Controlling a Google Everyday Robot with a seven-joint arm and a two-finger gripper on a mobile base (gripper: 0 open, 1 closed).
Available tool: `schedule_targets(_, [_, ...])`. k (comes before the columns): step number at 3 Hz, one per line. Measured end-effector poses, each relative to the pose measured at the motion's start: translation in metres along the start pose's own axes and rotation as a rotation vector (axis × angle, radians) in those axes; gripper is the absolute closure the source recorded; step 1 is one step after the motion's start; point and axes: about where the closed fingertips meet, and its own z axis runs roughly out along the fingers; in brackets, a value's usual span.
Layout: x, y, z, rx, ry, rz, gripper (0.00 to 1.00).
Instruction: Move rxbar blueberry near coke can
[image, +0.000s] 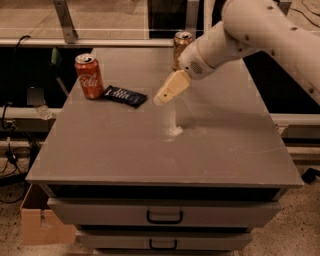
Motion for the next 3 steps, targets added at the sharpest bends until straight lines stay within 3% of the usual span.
schedule_targets(1, [0.038, -0.010, -0.058, 0.052, -0.083, 0.080, 0.00])
schedule_targets(2, [0.070, -0.013, -0.113, 0.079, -0.206, 0.163, 0.00])
schedule_targets(3, [0.087, -0.014, -0.139, 0.104, -0.242, 0.213, 0.00])
